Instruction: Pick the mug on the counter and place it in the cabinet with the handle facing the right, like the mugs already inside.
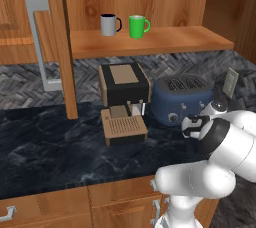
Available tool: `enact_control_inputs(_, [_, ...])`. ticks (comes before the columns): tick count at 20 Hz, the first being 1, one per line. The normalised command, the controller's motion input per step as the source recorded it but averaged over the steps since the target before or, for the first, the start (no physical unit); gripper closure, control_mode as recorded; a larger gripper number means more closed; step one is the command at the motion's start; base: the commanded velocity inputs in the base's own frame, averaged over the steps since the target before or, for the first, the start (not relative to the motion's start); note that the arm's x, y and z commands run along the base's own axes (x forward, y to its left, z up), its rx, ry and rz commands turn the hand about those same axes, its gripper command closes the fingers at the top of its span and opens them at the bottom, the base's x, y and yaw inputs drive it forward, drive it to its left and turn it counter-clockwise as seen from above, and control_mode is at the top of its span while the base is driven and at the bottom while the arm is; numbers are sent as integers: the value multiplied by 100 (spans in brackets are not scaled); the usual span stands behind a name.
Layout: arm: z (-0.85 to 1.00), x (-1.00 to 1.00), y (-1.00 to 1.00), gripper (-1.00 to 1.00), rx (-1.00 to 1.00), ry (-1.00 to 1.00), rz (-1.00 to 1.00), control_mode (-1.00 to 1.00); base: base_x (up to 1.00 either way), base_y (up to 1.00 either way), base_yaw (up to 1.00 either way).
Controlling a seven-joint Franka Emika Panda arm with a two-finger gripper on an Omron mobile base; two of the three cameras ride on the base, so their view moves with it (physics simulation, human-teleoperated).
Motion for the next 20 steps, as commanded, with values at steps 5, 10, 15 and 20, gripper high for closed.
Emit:
enact_control_inputs(5, [0,-6,12,100,0,-3,0,-100,0,0,0])
enact_control_inputs(10, [0,-20,46,100,0,-6,0,-100,0,0,0])
enact_control_inputs(15, [20,-46,54,100,-5,-14,0,-100,0,0,0])
enact_control_inputs(20, [58,-54,43,100,-10,-17,0,-100,0,0,0])
